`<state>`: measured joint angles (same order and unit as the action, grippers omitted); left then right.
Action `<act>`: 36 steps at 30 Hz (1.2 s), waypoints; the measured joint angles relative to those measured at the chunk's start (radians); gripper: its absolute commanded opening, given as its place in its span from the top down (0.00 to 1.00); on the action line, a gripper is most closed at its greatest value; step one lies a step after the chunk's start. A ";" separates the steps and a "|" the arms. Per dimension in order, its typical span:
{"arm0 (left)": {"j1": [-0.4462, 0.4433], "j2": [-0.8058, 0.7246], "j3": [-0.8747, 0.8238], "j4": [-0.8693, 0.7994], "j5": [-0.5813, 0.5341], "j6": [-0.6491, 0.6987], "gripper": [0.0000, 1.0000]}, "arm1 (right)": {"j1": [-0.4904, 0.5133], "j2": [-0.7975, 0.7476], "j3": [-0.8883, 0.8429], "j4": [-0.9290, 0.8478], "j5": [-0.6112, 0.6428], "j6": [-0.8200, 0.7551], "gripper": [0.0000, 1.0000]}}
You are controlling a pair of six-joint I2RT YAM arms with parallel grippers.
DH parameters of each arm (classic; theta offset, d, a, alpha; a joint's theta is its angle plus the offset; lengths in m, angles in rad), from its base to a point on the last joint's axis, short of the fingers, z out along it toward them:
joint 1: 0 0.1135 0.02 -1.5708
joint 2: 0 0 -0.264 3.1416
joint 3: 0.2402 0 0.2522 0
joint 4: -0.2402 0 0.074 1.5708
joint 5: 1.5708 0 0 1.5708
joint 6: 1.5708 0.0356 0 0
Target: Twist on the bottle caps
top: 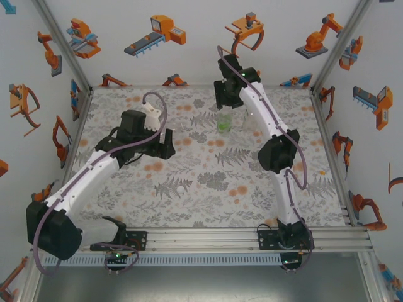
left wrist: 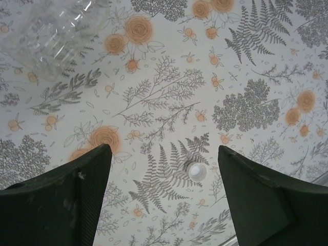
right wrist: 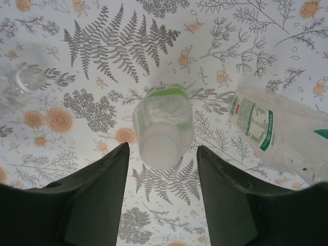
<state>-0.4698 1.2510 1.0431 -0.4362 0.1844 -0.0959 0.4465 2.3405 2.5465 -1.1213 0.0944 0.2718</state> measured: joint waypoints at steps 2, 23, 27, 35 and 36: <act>0.010 0.035 0.037 -0.006 0.007 0.032 0.22 | -0.001 -0.011 0.000 -0.003 -0.003 0.000 0.47; 0.138 0.600 0.403 -0.092 0.084 0.513 0.14 | -0.001 -0.571 -0.464 0.019 -0.060 0.047 0.47; 0.138 0.637 0.403 -0.027 0.077 0.614 0.12 | -0.001 -0.612 -0.554 0.019 -0.061 0.058 0.47; 0.152 0.725 0.487 0.005 0.121 0.769 0.13 | -0.001 -0.715 -0.708 0.031 -0.072 0.091 0.47; 0.156 0.742 0.509 -0.003 0.132 0.784 0.14 | -0.001 -0.729 -0.720 0.032 -0.071 0.095 0.47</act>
<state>-0.3134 1.9926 1.5517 -0.4389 0.3161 0.6880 0.4454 1.6119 1.8263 -1.0893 0.0231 0.3672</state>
